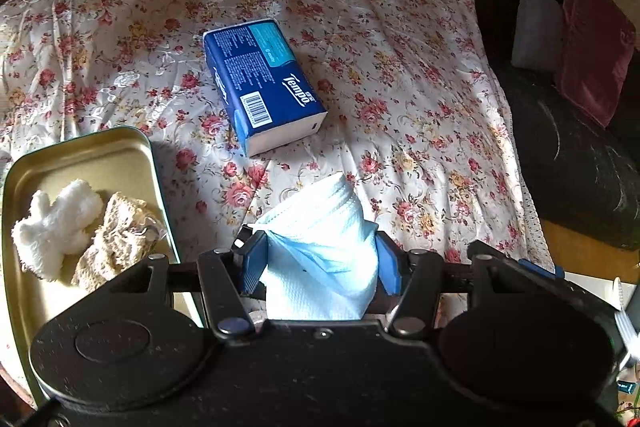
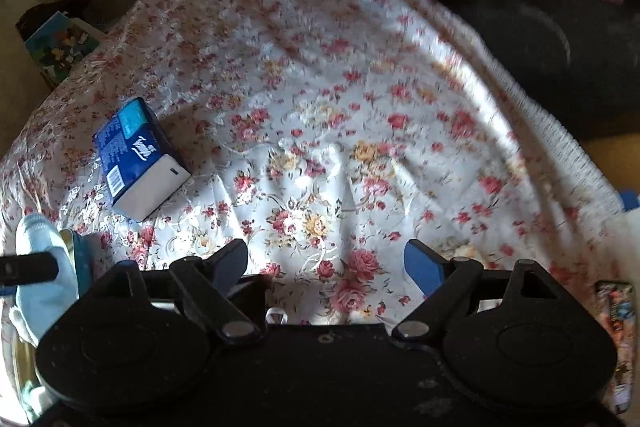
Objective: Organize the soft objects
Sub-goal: 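Lift the blue mask toward the tray while the right gripper grasps the striped knitted cloth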
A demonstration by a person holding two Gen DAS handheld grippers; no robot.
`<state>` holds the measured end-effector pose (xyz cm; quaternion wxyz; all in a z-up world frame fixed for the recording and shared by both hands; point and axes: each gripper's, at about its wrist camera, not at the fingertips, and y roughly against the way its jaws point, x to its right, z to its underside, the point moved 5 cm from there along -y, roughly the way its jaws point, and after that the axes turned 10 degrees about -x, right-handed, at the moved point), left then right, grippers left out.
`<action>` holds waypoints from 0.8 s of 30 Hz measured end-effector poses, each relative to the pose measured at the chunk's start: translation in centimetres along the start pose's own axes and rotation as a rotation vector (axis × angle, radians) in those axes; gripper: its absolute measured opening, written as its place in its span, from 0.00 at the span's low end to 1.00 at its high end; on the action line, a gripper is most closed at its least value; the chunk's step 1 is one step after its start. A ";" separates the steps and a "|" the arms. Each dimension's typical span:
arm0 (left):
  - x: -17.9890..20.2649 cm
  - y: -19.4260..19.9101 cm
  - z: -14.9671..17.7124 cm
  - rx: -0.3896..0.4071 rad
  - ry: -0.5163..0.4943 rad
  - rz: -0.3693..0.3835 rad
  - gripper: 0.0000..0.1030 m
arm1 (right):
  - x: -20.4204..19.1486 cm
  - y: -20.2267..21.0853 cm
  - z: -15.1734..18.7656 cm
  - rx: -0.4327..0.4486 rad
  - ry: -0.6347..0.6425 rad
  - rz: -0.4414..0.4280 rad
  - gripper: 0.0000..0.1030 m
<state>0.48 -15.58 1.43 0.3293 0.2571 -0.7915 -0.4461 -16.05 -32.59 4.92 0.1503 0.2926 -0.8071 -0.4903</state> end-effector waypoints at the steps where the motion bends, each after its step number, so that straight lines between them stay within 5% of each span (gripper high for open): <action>1: 0.0 0.2 0.1 0.002 -0.003 0.002 0.52 | -0.4 0.7 0.4 0.026 0.019 0.012 0.88; 2: -0.1 0.5 0.3 0.004 -0.005 0.001 0.52 | -0.7 1.5 0.9 0.054 0.041 0.022 1.00; 6: -0.4 1.1 0.8 0.007 -0.012 -0.004 0.52 | -1.8 4.6 2.9 0.182 0.094 0.061 1.00; 9: -0.7 1.5 1.1 0.010 -0.013 -0.013 0.52 | -2.6 5.9 4.6 0.202 0.077 0.003 1.00; 14: -1.6 2.3 1.7 0.017 0.000 -0.019 0.52 | -4.9 5.0 7.0 0.051 0.099 -0.126 0.99; 24: -2.7 3.3 2.1 0.022 0.017 -0.001 0.52 | -6.4 1.4 13.7 -0.128 0.141 -0.075 0.85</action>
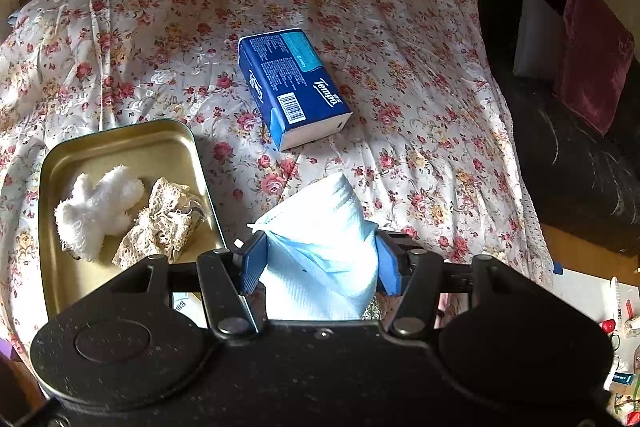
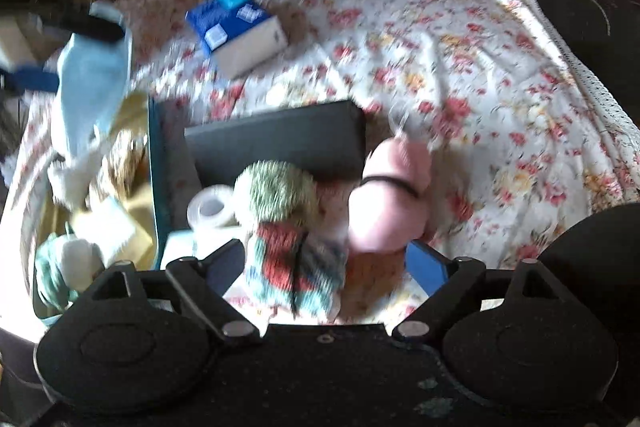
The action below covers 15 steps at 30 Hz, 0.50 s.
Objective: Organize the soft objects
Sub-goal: 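Lift the blue mask toward the tray while the right gripper grasps the striped knitted cloth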
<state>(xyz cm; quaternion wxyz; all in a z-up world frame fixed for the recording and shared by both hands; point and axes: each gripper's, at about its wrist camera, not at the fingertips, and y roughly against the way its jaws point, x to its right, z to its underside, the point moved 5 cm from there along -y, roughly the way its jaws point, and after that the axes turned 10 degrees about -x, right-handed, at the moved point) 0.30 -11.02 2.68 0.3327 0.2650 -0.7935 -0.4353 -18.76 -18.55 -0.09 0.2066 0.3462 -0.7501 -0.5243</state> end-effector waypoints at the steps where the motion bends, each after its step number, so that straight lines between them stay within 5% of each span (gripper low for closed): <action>1: 0.0 0.0 0.0 0.000 -0.002 0.000 0.52 | -0.1 -0.5 0.1 -0.009 0.003 -0.007 0.85; 7: 0.1 -0.1 0.0 -0.004 -0.001 0.000 0.52 | -0.7 -2.3 0.3 -0.075 -0.025 -0.026 0.72; 11: -0.3 -0.2 -0.1 -0.008 0.009 -0.001 0.52 | -0.6 -2.5 0.0 -0.095 -0.042 -0.083 0.53; 15: -0.6 -0.2 -0.2 -0.005 0.018 -0.003 0.52 | -0.8 -1.4 -0.8 -0.066 0.011 -0.067 0.51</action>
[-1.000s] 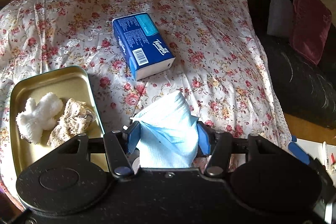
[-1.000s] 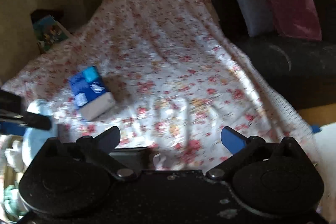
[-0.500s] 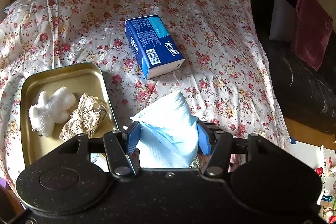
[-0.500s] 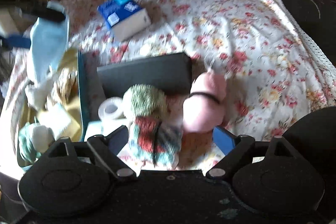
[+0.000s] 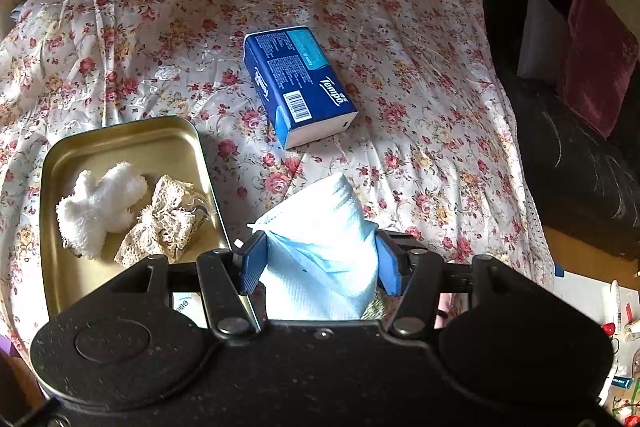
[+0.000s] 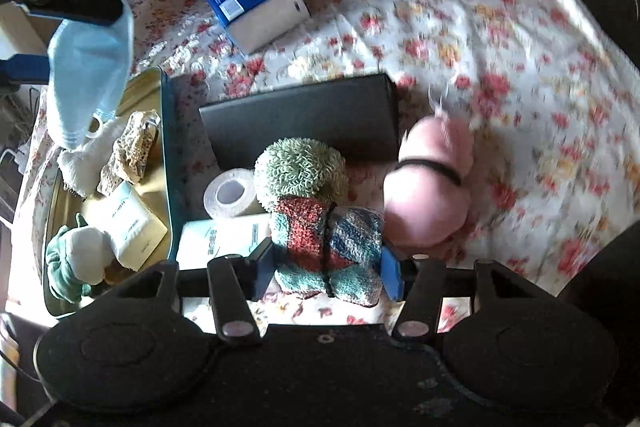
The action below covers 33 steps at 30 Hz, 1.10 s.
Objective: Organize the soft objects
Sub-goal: 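Lift the blue mask toward the tray while the right gripper grasps the striped knitted cloth, then lower the mask into the tray and open the left gripper while the right drops the knitted cloth there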
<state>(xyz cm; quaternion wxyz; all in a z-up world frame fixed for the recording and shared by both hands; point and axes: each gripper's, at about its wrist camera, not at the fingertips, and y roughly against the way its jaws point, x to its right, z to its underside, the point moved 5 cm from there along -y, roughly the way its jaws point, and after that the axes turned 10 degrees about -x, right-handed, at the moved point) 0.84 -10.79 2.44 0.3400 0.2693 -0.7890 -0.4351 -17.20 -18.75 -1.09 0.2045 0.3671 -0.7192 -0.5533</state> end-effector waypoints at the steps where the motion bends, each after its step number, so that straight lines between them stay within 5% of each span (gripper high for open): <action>1: -0.1 0.1 -0.1 0.002 0.005 0.000 0.52 | 0.1 0.4 -0.2 0.012 0.002 -0.005 0.51; 17: -7.3 2.7 -0.9 0.066 0.192 -0.044 0.52 | -1.2 5.1 -8.1 0.200 0.037 -0.076 0.51; 33: -13.9 3.8 -2.1 0.123 0.361 -0.130 0.52 | -10.1 4.6 -9.6 0.160 0.213 -0.188 0.52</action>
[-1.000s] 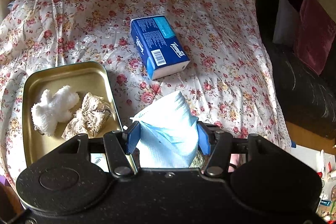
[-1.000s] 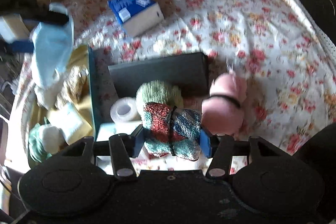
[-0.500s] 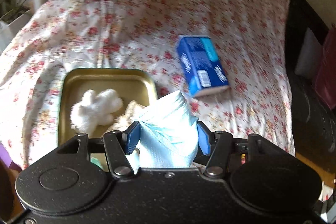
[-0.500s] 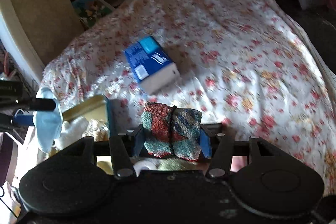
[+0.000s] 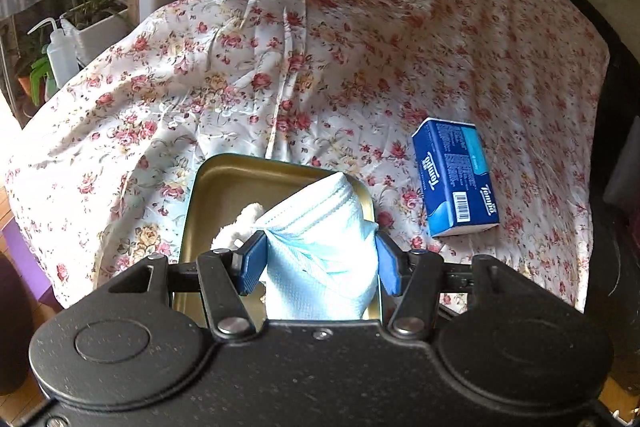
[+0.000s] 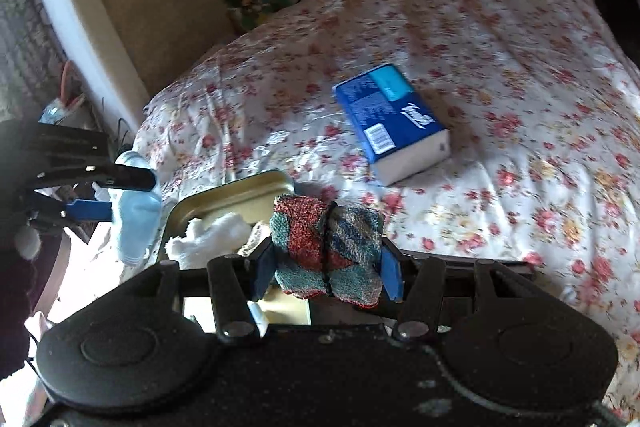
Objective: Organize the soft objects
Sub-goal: 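Lower the mask into the tray and open the left gripper while the right drops the knitted cloth there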
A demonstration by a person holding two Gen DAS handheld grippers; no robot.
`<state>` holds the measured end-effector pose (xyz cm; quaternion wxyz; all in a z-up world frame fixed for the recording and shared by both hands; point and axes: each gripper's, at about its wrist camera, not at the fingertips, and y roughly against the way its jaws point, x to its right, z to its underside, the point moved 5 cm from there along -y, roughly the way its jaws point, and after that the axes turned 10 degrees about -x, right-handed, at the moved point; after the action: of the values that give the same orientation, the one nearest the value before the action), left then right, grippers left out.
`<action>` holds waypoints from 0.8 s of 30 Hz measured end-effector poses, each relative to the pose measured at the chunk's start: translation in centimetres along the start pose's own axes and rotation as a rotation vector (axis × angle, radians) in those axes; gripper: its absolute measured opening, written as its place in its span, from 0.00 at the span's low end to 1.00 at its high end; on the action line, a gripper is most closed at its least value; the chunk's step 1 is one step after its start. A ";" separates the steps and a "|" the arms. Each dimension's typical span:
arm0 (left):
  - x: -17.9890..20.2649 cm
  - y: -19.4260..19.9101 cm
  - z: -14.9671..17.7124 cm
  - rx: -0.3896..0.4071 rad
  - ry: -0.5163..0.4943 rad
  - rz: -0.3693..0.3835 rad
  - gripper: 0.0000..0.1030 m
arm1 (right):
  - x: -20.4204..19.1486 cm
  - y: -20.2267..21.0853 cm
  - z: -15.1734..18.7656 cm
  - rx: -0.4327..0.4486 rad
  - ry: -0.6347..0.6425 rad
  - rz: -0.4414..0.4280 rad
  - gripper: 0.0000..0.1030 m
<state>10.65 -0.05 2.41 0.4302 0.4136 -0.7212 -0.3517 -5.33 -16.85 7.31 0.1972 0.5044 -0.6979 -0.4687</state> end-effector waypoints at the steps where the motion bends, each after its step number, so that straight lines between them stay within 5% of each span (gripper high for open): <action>1: 0.0 -0.1 0.1 -0.007 0.000 0.001 0.52 | -0.2 0.0 -0.1 -0.002 0.008 -0.002 0.52; 6: -0.3 -1.0 0.4 -0.039 -0.008 -0.025 0.54 | -1.5 -1.0 -1.3 -0.016 0.025 -0.008 0.52; 9: -0.8 -1.4 0.4 -0.055 0.009 -0.046 0.74 | -1.8 -1.7 -2.0 -0.028 0.028 -0.013 0.52; 24: -2.3 -1.0 -0.1 -0.038 0.098 -0.083 0.75 | -5.8 -7.1 -6.6 -0.087 0.077 -0.026 0.52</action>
<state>11.66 1.56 0.78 0.4579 0.4517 -0.6746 -0.3624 5.67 -15.04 5.57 0.2394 0.5220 -0.6622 -0.4814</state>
